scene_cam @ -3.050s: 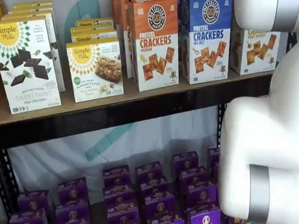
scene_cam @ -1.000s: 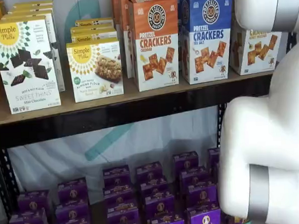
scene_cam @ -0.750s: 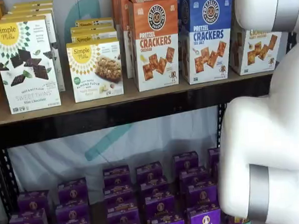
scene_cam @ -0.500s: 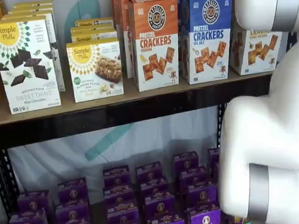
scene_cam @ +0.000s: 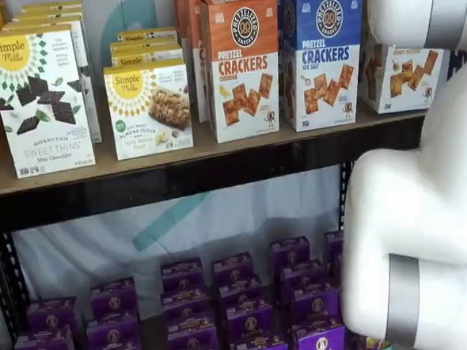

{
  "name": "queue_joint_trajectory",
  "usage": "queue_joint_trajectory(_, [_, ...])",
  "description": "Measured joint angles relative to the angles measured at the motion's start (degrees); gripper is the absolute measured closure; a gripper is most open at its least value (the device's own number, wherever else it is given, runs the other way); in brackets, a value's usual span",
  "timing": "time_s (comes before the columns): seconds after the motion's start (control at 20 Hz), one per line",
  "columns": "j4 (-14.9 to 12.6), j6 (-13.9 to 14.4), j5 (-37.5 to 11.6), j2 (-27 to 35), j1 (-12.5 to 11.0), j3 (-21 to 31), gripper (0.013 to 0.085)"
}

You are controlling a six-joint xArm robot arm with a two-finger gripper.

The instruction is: Retrieve the yellow and white box located on the top shelf, the sixth one from the left

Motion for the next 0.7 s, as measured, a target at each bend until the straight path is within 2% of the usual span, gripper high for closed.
queue_joint_trajectory(0.35, [-0.5, -0.1, 1.2, -1.6, 0.0, 1.0, 0.037])
queue_joint_trajectory(0.7, [0.0, -0.6, 3.9, -4.2, -1.0, 2.6, 0.037])
